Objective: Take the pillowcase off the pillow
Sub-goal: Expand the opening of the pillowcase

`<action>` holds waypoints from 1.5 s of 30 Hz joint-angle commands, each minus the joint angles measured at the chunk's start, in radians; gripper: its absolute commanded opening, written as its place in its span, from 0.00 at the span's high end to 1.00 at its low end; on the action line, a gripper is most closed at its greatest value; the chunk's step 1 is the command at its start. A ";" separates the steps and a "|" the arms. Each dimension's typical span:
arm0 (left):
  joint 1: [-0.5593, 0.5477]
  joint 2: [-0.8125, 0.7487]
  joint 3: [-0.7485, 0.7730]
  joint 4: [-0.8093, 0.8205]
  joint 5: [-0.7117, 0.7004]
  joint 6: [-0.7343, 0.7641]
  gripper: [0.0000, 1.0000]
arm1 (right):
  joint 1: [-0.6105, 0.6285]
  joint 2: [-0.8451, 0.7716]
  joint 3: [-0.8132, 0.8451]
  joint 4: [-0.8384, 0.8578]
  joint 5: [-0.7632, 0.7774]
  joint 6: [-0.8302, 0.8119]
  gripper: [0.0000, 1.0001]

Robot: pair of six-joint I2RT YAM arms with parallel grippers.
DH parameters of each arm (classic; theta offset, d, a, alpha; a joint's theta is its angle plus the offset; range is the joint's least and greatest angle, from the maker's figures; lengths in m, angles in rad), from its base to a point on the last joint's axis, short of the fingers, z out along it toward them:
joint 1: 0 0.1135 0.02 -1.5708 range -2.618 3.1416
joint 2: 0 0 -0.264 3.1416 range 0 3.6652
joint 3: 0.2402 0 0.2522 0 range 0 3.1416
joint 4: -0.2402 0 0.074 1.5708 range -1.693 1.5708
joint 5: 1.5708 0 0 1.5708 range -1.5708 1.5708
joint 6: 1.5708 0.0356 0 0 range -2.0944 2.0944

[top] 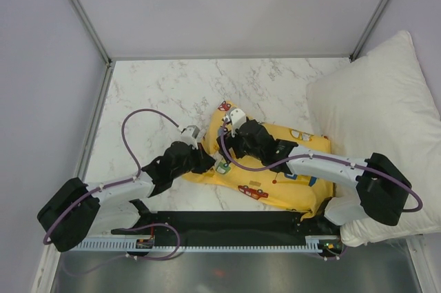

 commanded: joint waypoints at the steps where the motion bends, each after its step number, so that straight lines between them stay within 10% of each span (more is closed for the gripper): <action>1: -0.015 0.012 0.023 -0.023 0.019 -0.025 0.98 | 0.030 0.014 0.037 0.002 -0.051 -0.052 0.11; 25: -0.035 0.009 0.044 -0.034 0.013 0.002 0.98 | 0.075 0.171 0.093 -0.160 -0.049 -0.061 0.11; 34: -0.036 -0.019 0.041 -0.034 0.029 0.021 0.98 | 0.087 0.372 0.276 -0.253 0.174 -0.003 0.17; 40: -0.036 -0.056 0.034 -0.052 0.008 0.025 0.98 | 0.087 0.495 0.399 -0.402 0.340 0.046 0.63; 42: -0.036 -0.049 0.035 -0.067 -0.015 0.022 0.98 | 0.084 0.511 0.409 -0.435 0.365 0.069 0.93; 45: -0.035 -0.008 0.050 -0.115 -0.122 -0.004 0.98 | 0.084 0.506 0.388 -0.470 0.386 0.095 1.00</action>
